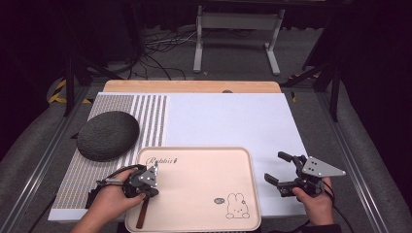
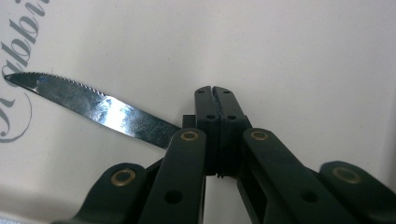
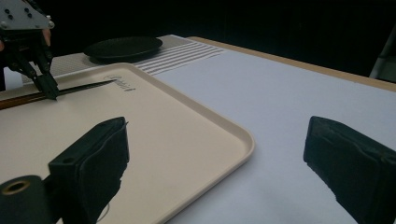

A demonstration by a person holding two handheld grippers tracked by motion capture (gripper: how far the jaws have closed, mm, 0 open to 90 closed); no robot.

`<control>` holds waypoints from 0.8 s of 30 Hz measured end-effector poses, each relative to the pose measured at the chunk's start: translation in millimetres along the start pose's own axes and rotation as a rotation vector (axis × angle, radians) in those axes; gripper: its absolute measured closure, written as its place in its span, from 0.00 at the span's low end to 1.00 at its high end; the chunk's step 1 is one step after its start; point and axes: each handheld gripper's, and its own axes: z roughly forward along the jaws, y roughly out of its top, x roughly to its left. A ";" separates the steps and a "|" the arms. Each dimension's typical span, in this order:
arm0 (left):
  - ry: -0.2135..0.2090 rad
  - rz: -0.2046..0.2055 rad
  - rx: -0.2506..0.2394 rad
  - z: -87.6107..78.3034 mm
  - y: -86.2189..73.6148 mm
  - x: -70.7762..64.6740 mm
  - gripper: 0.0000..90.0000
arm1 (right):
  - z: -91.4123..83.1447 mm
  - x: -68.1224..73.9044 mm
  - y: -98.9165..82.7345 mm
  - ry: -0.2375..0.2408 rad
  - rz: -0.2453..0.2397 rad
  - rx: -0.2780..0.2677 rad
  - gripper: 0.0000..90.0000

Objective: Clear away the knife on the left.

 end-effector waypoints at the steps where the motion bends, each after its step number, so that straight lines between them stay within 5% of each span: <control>1: 0.000 -0.003 -0.002 -0.3 -1.1 0.3 1.00 | 0.0 -0.1 0.1 -0.001 0.001 -0.001 0.08; 11: 0.014 -0.084 -0.006 -3.2 -7.6 5.2 1.00 | 1.1 -0.4 -0.8 0.003 0.003 0.003 0.08; 24: 0.007 -0.090 0.000 -5.0 -10.9 6.6 1.00 | 1.7 -0.7 -1.2 0.004 0.004 0.007 0.08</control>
